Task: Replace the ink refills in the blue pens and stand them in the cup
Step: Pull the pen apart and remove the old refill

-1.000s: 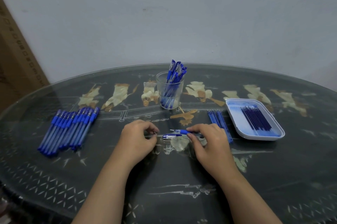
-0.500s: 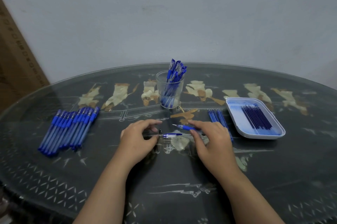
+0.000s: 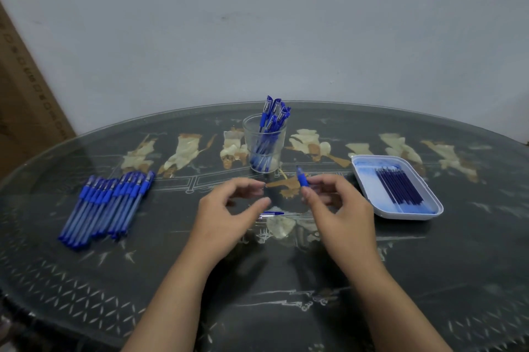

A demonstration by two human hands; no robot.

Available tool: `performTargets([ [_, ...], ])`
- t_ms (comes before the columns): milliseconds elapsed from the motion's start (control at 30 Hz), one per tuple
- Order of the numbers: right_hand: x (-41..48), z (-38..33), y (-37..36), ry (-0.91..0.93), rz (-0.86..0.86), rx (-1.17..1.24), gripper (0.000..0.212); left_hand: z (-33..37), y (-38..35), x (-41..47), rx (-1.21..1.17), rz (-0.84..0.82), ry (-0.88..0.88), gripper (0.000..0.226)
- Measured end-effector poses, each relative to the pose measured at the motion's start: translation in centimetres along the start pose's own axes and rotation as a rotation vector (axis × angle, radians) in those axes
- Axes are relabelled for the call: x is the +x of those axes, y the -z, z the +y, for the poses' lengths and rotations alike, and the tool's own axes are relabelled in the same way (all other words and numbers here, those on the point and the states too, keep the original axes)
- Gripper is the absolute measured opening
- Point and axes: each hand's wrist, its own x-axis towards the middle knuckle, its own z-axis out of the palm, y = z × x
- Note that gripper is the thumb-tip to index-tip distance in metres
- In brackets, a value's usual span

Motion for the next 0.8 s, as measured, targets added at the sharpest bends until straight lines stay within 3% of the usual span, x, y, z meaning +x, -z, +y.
performTargets([
  [100, 0.0, -1.1, 0.2, -0.200, -0.026, 0.206, 0.009, 1.3, -1.7, -0.7, -0.244, -0.159, 0.081, 0.030],
  [233, -0.2, -1.4, 0.4, -0.326, -0.091, 0.353, 0.013, 1.0, -4.2, -1.1, -0.220, -0.114, 0.050, 0.026],
  [800, 1.2, -3.0, 4.1, -0.266, 0.100, 0.644, 0.018, 0.7, -3.3, -1.5, 0.115, -0.082, -0.269, 0.028],
])
